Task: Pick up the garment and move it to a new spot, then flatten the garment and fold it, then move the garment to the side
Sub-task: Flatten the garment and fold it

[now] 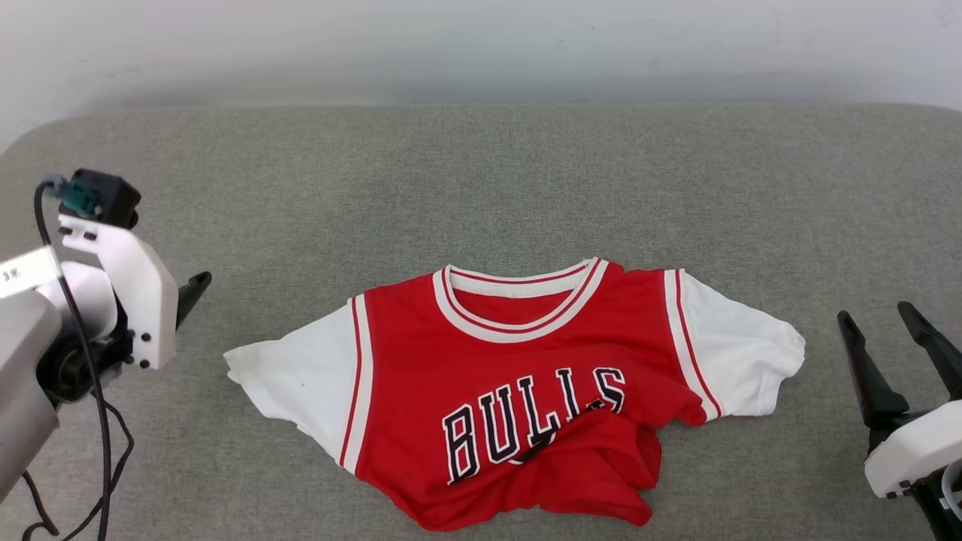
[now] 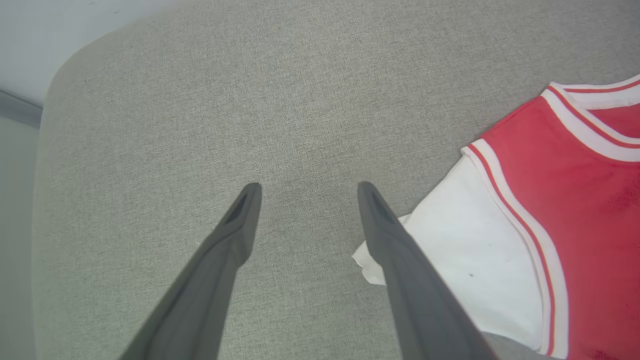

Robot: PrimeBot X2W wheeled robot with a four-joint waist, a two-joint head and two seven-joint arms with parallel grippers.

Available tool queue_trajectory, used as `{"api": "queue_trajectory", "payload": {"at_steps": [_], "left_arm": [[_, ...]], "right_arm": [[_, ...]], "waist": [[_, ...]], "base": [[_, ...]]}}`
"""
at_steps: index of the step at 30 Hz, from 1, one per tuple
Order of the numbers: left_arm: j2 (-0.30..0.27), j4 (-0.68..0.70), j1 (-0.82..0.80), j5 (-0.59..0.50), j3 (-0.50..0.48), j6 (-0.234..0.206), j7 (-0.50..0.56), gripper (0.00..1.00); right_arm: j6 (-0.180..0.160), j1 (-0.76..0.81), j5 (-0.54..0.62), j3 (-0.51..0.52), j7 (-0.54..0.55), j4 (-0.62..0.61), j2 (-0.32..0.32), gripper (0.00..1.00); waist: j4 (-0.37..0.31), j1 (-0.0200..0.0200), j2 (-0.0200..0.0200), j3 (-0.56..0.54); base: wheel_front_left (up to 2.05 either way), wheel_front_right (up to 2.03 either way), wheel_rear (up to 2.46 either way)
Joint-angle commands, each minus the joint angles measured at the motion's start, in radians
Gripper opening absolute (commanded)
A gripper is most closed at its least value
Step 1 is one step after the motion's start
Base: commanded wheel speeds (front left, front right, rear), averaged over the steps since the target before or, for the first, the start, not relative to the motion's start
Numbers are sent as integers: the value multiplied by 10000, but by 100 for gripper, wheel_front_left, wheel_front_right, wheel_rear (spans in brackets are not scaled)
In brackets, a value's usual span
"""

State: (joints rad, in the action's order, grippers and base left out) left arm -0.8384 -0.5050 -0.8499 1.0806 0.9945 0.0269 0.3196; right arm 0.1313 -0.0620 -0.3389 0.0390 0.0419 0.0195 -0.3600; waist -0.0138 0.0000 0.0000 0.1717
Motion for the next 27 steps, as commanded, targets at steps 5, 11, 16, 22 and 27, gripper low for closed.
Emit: {"api": "queue_trajectory", "payload": {"at_steps": [5,11,16,22,27], "left_arm": [[-233,615,-451,246,401,221,1882,100],[-77,692,-69,218,876,97,2614,100],[111,395,128,212,1044,82,2691,100],[533,-336,388,28,1274,156,2383,100],[910,-967,671,34,1550,386,2416,94]], "right_arm": [[-11,-55,-40,-52,61,-116,-63,100],[-11,-208,-80,-91,23,-114,-111,100],[-11,-358,-110,-156,12,-89,-150,100],[-11,-533,-126,-195,-30,-54,-233,100],[-11,-569,-158,-154,-67,15,-279,100]], "waist": [[-95,0,0,62],[-265,0,0,285],[-420,0,0,476],[-592,0,0,745],[-633,0,0,805]], "base": [[0,0,0],[0,0,0],[0,0,0],[0,0,0],[0,0,0]]}}
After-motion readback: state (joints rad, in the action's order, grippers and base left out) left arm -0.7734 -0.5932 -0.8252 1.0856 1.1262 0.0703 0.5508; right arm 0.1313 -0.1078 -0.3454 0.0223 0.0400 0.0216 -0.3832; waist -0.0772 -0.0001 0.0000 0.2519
